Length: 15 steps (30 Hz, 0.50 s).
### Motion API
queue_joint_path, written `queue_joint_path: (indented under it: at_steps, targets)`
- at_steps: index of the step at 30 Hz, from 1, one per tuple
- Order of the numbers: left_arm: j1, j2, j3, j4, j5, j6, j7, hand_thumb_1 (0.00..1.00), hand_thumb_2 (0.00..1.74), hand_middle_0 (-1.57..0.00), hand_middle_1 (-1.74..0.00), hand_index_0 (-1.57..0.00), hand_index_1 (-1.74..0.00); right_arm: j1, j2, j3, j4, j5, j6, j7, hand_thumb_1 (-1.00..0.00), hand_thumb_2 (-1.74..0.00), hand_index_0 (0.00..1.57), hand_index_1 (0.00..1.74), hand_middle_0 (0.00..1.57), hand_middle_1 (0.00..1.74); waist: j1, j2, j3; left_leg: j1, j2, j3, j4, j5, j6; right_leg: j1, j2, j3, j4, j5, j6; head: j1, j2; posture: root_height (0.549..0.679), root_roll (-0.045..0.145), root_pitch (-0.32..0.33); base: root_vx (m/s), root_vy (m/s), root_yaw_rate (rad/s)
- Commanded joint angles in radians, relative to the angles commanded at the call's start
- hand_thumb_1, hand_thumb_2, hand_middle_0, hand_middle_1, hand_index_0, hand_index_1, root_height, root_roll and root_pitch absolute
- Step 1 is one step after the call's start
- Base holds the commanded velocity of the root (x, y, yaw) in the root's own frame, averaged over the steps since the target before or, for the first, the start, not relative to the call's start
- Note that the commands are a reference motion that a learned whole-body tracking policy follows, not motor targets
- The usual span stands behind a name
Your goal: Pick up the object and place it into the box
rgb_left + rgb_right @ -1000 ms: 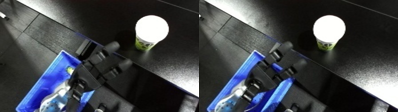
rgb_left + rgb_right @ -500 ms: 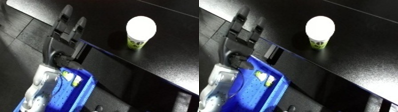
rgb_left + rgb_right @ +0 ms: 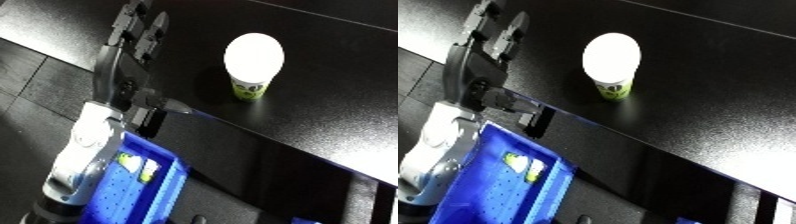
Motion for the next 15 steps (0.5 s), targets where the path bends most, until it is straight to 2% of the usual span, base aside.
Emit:
queue_joint_path:
  at_steps: [7, 15]
  targets:
    - [-0.084, -0.005, -0.078, 0.074, 0.024, 0.033, 0.025, 0.00, 0.00, 0.00, 0.00, 0.00, 0.00, -0.014, -0.001, 0.014, -0.010, 0.005, 0.005, -0.001, 0.00, 0.00, 0.00, 0.00, 0.00, 0.00, -0.022, -0.009, 0.008, -0.013, 0.009, 0.014, 0.021, -0.007, 0.0050, -0.023, 0.0025, 0.010, 0.014, 0.005, 0.0049, 0.003, 0.023, 0.625, 0.025, -0.073, 0.024, 0.003, -0.074]
    - [-0.158, -0.022, -0.143, 0.164, 0.040, 0.061, 0.037, 0.00, 0.00, 0.00, 0.00, 0.00, 0.00, -0.032, -0.001, 0.025, -0.024, 0.010, 0.016, -0.010, 0.00, 0.00, 0.00, 0.00, 0.00, 0.00, -0.046, -0.020, 0.023, -0.036, 0.015, 0.026, 0.055, -0.020, 0.0125, -0.055, 0.0065, 0.021, 0.036, 0.007, 0.0074, -0.012, 0.053, 0.622, 0.023, -0.070, 0.017, 0.009, -0.074]
